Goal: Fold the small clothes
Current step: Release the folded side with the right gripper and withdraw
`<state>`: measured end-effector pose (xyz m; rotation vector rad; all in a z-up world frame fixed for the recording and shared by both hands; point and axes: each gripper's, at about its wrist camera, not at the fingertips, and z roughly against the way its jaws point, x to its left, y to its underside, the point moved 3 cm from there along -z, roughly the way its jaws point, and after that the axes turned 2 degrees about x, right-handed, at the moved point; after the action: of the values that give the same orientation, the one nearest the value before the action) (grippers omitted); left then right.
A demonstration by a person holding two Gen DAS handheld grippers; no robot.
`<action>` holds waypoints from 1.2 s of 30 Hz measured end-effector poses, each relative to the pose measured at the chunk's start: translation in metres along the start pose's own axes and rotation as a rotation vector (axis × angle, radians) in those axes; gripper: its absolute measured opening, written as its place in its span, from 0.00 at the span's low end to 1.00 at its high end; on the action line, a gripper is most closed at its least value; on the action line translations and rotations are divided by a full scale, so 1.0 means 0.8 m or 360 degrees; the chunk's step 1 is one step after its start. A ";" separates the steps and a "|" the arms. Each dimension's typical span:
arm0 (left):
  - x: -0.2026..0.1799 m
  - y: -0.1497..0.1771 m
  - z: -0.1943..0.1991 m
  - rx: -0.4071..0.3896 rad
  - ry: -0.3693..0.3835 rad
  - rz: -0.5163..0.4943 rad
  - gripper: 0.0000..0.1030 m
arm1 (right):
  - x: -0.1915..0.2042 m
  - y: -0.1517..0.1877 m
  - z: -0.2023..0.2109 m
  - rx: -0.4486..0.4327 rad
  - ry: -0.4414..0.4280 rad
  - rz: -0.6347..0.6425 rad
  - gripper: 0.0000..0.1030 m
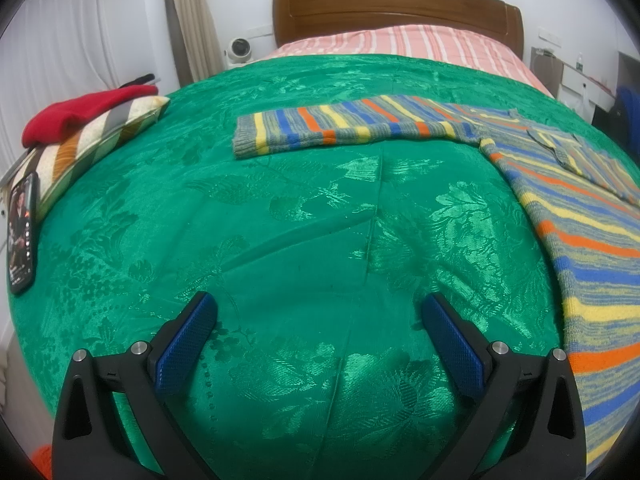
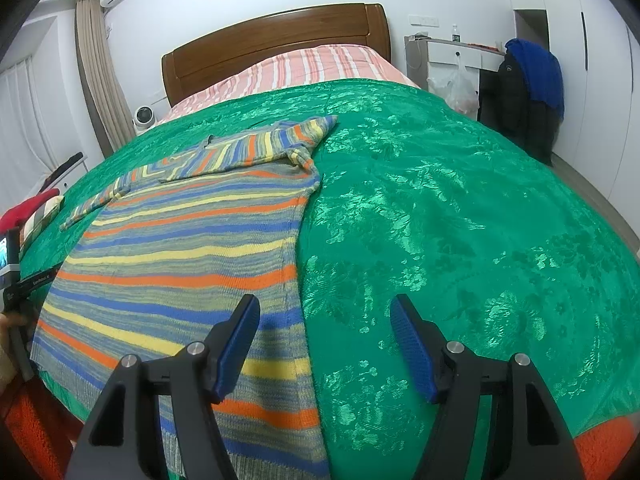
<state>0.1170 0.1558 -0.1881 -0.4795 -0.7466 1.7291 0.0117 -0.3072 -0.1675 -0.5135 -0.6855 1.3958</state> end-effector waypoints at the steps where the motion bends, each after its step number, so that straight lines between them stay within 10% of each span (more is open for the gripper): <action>1: 0.000 0.000 0.000 0.0000 0.0000 0.0000 1.00 | 0.000 0.000 0.001 -0.0002 0.0000 0.0001 0.66; 36: 0.001 -0.013 0.011 0.0133 0.0025 -0.0033 0.99 | 0.002 0.000 0.002 -0.0001 -0.0001 0.0007 0.66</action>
<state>0.1182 0.1561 -0.1747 -0.4259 -0.6632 1.7282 0.0107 -0.3054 -0.1661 -0.5156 -0.6857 1.3998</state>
